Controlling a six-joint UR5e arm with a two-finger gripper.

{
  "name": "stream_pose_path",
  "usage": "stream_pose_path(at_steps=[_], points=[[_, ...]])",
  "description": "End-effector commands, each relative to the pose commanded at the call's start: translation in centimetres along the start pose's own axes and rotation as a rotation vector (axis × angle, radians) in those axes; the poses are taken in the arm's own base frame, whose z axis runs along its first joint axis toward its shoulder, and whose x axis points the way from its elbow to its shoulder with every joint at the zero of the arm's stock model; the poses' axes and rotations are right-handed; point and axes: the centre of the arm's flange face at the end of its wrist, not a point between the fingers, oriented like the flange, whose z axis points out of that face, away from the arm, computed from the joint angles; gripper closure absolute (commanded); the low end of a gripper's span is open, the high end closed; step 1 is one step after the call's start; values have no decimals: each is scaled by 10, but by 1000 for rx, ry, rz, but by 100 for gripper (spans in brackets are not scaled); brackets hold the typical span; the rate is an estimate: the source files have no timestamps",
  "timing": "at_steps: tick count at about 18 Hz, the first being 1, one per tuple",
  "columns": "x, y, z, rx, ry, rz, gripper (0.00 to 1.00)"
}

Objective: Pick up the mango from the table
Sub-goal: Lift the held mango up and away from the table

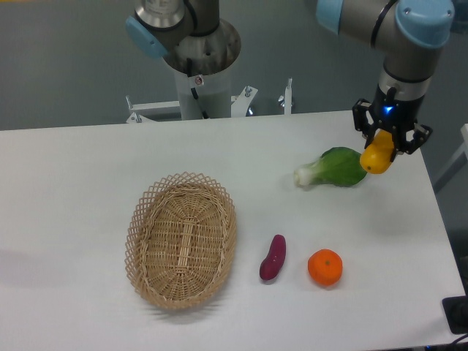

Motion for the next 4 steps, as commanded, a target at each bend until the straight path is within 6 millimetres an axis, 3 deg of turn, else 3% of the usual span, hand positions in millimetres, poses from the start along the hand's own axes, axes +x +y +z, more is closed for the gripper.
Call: stream_pose_path(at_steps=[4], points=[[-1,-1,-1,5,-3,0,53]])
